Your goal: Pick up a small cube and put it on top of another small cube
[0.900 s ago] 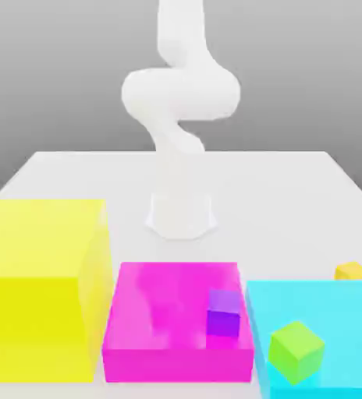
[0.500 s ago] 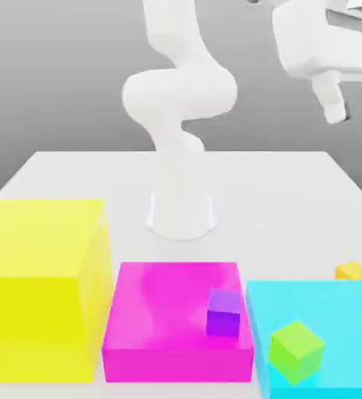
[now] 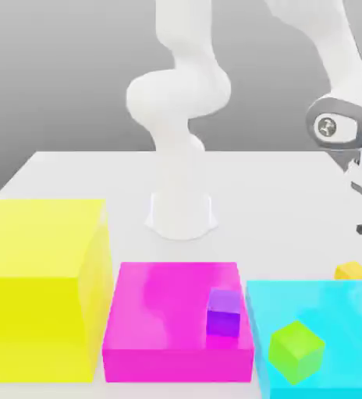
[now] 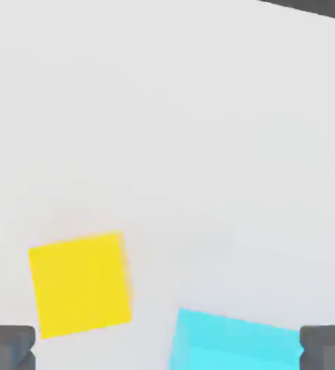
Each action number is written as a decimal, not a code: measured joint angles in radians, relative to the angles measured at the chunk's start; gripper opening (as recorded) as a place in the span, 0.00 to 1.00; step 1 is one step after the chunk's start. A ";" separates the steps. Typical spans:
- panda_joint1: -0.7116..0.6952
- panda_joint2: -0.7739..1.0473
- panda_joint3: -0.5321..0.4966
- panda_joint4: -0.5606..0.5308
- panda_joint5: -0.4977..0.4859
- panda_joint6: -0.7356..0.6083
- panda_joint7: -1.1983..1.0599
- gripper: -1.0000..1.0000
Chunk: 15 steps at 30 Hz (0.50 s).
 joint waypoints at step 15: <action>0.074 0.153 -0.082 0.022 -0.088 0.115 0.049 0.00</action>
